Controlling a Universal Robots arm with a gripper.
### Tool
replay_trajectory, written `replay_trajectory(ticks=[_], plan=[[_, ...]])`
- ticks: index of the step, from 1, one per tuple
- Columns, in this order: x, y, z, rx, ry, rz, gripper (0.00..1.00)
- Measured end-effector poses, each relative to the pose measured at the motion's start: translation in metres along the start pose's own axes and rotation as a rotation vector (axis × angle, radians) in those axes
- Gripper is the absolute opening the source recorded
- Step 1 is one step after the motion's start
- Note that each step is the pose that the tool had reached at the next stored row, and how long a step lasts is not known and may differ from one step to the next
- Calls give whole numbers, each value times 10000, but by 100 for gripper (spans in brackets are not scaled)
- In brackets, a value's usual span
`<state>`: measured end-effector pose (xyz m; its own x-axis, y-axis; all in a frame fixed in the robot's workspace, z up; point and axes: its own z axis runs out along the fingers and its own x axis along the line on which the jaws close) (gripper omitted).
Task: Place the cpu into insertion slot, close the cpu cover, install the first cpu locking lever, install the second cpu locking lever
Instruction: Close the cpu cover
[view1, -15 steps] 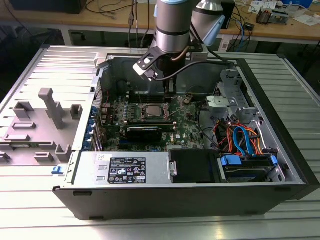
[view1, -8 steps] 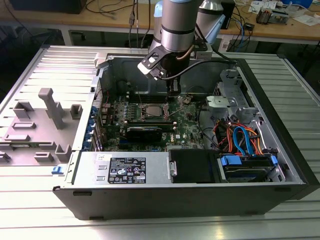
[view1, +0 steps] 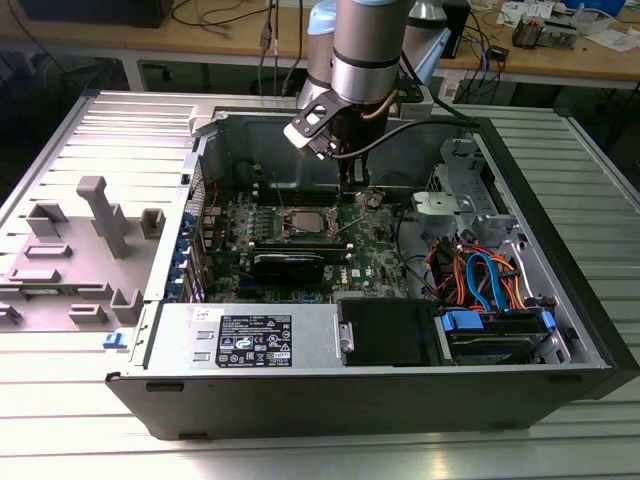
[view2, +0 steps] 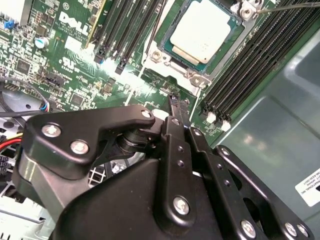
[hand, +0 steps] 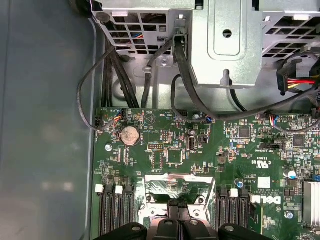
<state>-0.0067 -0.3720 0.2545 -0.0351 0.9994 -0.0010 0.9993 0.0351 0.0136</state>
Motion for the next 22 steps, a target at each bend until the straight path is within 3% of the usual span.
replay_trajectory(ticks=[7,14,22], plan=[[0,1,-3,2,-2,-2,11],[0,10,-73,3,2,-4,11],[-5,151,-73,25,1,-2,11]])
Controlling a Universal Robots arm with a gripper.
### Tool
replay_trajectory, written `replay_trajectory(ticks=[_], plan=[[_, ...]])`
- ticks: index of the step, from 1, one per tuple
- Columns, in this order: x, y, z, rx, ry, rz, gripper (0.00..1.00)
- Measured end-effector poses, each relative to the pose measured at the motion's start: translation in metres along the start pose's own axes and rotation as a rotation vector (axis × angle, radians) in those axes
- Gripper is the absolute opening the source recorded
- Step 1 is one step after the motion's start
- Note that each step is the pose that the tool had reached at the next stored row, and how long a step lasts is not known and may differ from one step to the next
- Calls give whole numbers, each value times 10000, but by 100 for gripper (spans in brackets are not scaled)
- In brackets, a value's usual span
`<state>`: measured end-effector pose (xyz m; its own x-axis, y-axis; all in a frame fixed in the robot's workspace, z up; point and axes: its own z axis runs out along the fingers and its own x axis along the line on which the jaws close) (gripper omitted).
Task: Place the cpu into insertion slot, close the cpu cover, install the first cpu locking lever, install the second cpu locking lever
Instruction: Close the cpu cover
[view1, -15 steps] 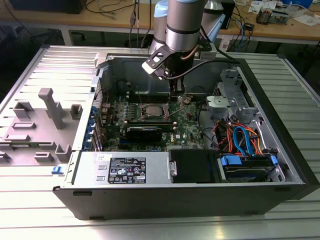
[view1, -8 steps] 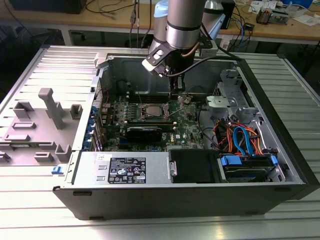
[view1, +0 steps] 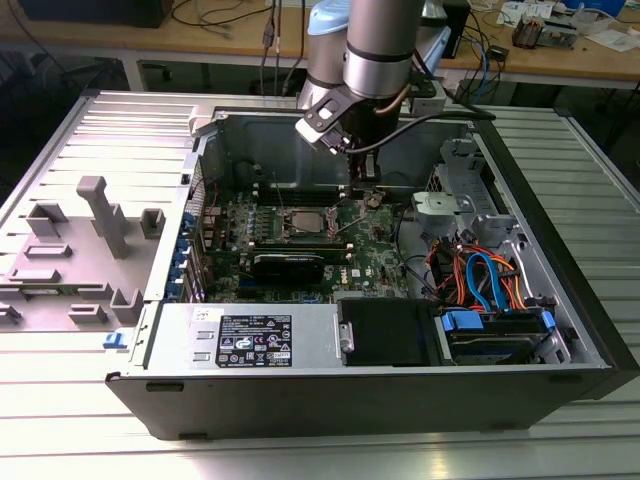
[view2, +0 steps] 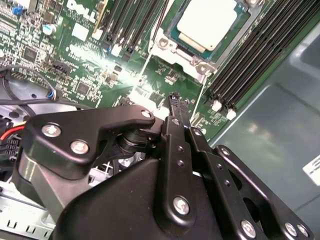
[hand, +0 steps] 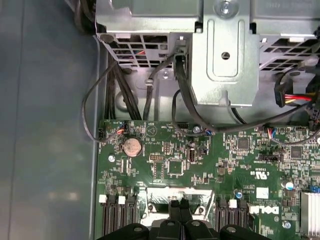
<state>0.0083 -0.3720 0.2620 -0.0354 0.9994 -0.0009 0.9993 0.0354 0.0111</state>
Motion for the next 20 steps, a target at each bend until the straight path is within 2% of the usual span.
replay_trajectory(ticks=[6,12,20], plan=[[-4,116,-10,22,2,1,11],[-5,314,-8,75,3,-1,11],[3,514,-6,133,4,-2,11]])
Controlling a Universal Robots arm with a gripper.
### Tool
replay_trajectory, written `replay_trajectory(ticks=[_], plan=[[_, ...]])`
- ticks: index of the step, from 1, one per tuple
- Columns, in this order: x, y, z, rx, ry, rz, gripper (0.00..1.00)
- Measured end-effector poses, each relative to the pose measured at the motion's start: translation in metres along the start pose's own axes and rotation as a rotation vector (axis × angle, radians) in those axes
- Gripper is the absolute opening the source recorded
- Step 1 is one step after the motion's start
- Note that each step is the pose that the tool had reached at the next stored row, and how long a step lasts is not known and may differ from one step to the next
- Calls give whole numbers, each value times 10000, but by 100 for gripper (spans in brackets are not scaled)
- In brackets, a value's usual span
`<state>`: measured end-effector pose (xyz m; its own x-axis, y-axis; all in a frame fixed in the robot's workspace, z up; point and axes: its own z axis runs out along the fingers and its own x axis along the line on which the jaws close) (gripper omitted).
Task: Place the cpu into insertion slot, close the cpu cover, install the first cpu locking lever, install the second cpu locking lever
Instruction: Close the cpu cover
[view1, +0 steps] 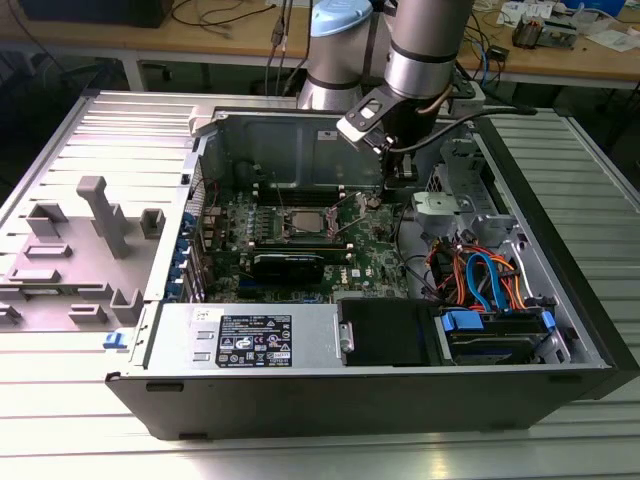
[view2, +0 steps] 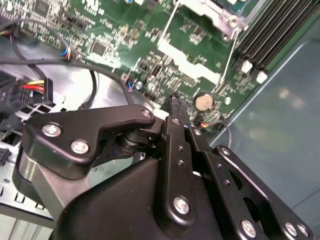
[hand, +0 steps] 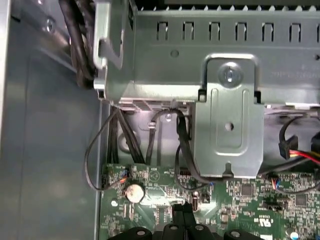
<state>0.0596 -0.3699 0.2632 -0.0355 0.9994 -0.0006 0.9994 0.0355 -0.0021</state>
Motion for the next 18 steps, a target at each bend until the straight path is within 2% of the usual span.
replay_trajectory(ticks=[2,4,6,14,18], plan=[[14,45,0,9,-2,-11,11],[17,50,5,17,-3,-78,11],[17,44,24,67,-2,-338,11],[17,-91,71,91,-2,-498,11],[15,-118,152,170,3,-530,11]])
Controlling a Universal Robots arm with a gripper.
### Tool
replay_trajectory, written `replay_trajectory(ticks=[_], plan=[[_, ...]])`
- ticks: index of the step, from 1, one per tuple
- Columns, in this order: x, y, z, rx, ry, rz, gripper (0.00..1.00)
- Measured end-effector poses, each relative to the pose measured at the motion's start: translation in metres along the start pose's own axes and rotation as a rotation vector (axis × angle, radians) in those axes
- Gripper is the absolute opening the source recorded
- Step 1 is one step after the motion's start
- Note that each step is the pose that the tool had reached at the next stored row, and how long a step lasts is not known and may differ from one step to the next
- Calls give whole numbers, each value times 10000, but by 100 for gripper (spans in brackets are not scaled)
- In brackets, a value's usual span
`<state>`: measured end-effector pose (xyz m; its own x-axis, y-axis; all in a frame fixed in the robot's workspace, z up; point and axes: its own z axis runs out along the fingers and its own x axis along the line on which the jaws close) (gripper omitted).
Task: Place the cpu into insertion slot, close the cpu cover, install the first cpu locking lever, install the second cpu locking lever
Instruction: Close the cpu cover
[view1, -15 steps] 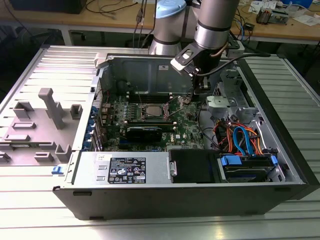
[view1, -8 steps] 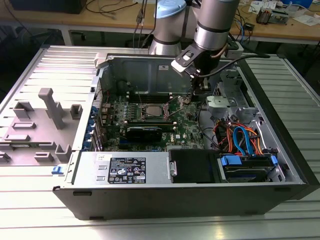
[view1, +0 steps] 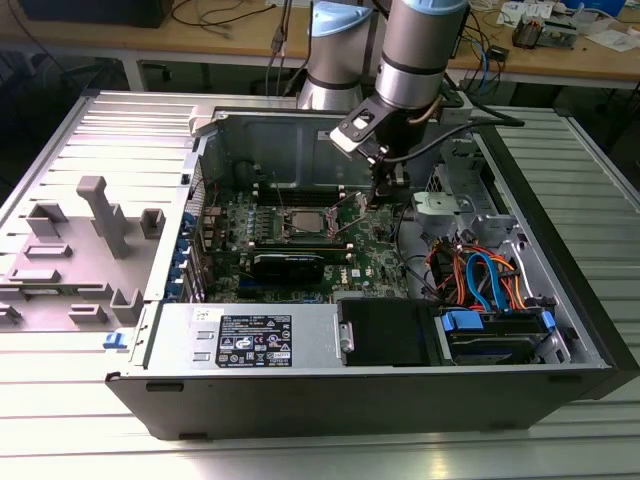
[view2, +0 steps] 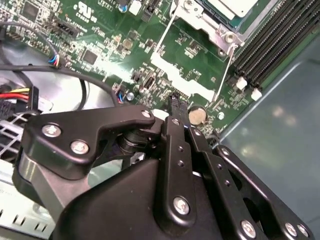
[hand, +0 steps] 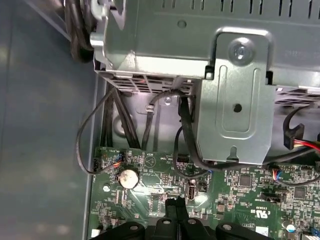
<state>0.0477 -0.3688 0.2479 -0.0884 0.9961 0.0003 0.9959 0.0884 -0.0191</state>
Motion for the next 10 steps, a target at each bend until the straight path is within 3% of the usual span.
replay_trajectory(ticks=[3,10], plan=[[-18,-7,61,53,4,-4,11],[-37,-134,71,55,5,-97,11]])
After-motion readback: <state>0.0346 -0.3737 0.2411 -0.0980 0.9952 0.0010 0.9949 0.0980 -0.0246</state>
